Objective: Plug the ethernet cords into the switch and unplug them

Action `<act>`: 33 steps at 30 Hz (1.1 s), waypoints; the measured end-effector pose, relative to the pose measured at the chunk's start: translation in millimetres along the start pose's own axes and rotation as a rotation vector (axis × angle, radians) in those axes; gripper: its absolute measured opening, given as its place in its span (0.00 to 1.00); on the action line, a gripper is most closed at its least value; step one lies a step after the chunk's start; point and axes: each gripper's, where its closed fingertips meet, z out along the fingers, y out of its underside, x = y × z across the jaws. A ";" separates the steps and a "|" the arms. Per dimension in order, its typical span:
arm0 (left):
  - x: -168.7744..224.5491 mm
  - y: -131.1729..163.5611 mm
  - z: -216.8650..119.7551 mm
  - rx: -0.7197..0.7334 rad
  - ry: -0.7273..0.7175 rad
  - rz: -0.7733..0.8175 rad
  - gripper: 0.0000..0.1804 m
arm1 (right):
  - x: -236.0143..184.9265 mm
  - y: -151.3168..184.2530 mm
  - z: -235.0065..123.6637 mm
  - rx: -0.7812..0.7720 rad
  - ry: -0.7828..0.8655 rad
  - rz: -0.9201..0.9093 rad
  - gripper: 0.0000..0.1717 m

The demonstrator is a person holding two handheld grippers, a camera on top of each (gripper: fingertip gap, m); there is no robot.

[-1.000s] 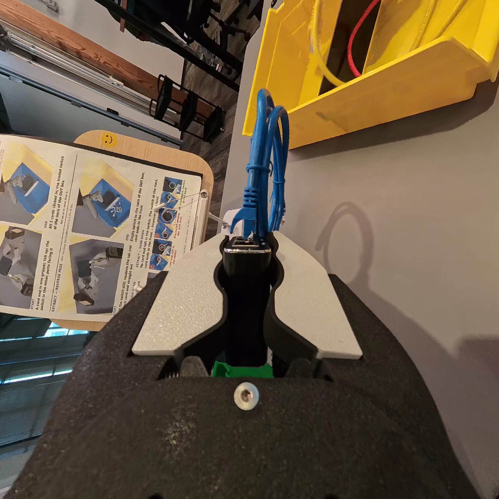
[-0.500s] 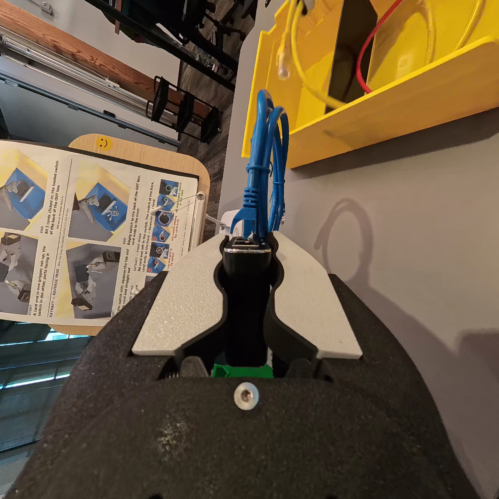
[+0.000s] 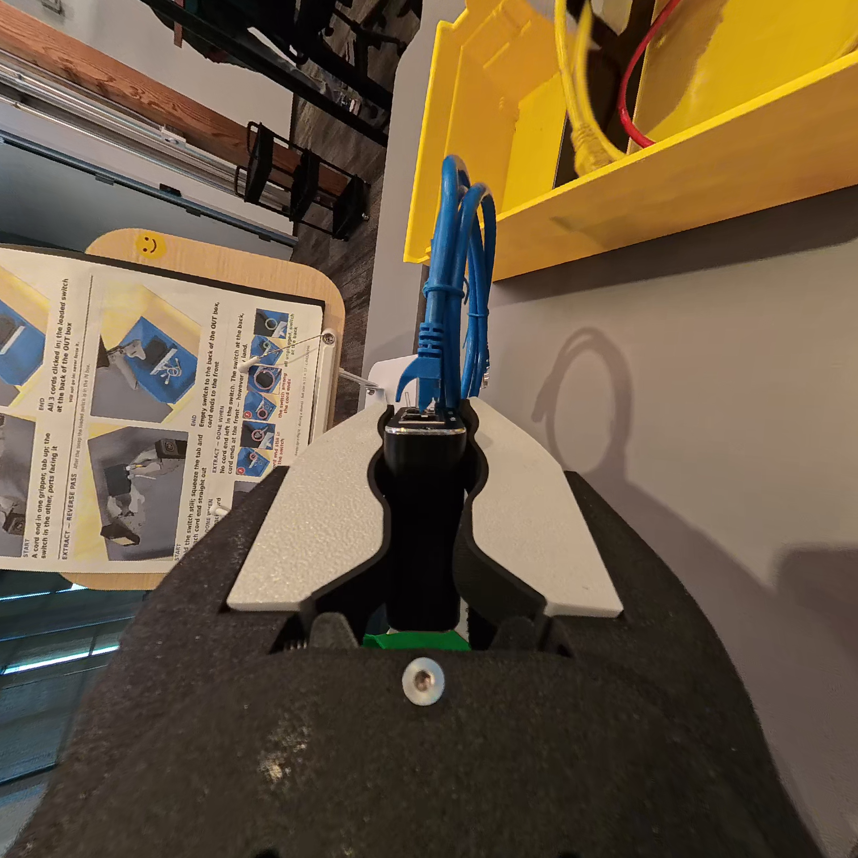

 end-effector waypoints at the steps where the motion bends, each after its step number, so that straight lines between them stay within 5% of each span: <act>1: 0.1 0.0 0.3 0.001 0.001 -0.001 0.14 | -0.3 -1.0 -3.8 0.005 0.027 -0.014 0.08; 14: -7.6 -11.7 -9.7 0.100 -0.020 -0.029 0.14 | -7.7 -36.0 -81.0 0.151 0.394 -0.114 0.27; 17: -15.0 -19.0 -19.3 0.187 -0.042 -0.046 0.14 | -20.4 -85.2 -109.1 0.360 0.570 -0.217 0.29; 21: -26.3 -21.7 -30.9 0.257 -0.107 -0.023 0.14 | -87.1 -172.7 -137.1 0.697 0.766 -0.498 0.31; 26: -34.9 -17.6 -37.2 0.264 -0.178 0.035 0.14 | -158.0 -242.3 -113.6 0.715 0.904 -0.875 0.21; 33: -31.5 -16.2 -34.3 0.239 -0.178 0.080 0.14 | -133.6 -267.4 -57.3 0.501 0.884 -0.988 0.14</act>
